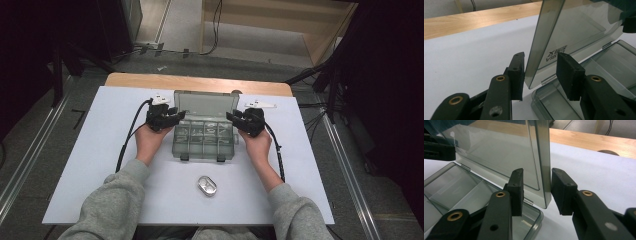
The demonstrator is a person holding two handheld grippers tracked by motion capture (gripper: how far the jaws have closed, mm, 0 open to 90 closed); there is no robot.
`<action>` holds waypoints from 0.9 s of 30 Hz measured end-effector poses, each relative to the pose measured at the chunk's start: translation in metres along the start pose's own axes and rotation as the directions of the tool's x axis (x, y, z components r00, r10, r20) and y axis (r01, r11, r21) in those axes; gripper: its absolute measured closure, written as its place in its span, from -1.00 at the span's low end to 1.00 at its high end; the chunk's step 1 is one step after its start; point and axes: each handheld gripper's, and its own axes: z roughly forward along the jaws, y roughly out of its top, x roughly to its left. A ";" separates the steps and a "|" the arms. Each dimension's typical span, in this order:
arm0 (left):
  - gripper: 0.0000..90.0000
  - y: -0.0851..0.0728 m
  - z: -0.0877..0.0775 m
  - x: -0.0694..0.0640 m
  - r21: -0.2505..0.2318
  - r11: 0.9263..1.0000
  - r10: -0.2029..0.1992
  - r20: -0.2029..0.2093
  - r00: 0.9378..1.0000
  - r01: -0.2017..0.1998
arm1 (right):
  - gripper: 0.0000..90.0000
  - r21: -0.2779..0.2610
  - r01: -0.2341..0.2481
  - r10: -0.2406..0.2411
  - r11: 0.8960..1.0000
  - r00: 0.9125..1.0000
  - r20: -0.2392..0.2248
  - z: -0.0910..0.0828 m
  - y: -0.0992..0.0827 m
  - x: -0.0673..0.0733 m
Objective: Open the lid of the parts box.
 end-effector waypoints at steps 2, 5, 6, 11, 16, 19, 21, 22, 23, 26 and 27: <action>0.31 -0.001 0.002 0.001 -0.007 1.000 -0.011 0.003 1.000 0.011 | 0.39 -0.004 -0.001 0.001 1.000 1.000 0.009 0.002 -0.001 -0.001; 0.33 -0.001 0.004 0.001 -0.008 1.000 -0.003 -0.006 1.000 0.003 | 0.39 -0.006 -0.006 0.006 1.000 1.000 0.018 0.004 -0.002 0.000; 0.33 -0.001 0.004 0.002 -0.007 1.000 -0.005 -0.004 1.000 0.005 | 0.39 -0.007 -0.004 0.005 1.000 1.000 0.022 0.004 -0.002 0.000; 0.32 -0.003 0.007 0.004 -0.019 0.999 -0.026 -0.001 1.000 0.026 | 0.39 -0.008 -0.004 0.005 1.000 0.999 0.038 0.008 -0.003 -0.001; 0.32 -0.004 0.012 0.003 -0.020 0.999 -0.037 -0.018 0.999 0.037 | 0.39 -0.004 -0.012 0.012 1.000 0.999 0.042 0.011 -0.005 -0.002; 0.32 -0.005 0.014 0.003 -0.020 0.999 -0.046 -0.023 0.999 0.046 | 0.40 0.000 -0.022 0.022 1.000 0.999 0.049 0.014 -0.006 -0.003; 0.30 -0.005 0.016 0.004 -0.022 0.998 -0.053 -0.025 0.998 0.052 | 0.40 0.009 -0.038 0.037 0.999 0.998 0.047 0.016 -0.007 -0.004; 0.30 -0.005 0.016 0.003 -0.017 0.998 -0.055 -0.029 0.998 0.054 | 0.40 0.013 -0.038 0.037 0.999 0.998 0.050 0.017 -0.008 -0.004; 0.30 -0.005 0.016 0.003 -0.017 0.998 -0.055 -0.029 0.998 0.054 | 0.40 0.013 -0.038 0.037 0.999 0.998 0.050 0.017 -0.008 -0.004; 0.29 -0.006 0.018 0.003 -0.007 0.999 -0.054 -0.041 0.998 0.054 | 0.42 0.023 -0.058 0.057 0.998 0.997 0.044 0.022 -0.011 -0.006; 0.29 -0.007 0.019 0.004 -0.003 0.998 -0.058 -0.041 0.998 0.058 | 0.41 0.024 -0.060 0.059 0.998 0.997 0.043 0.022 -0.011 -0.007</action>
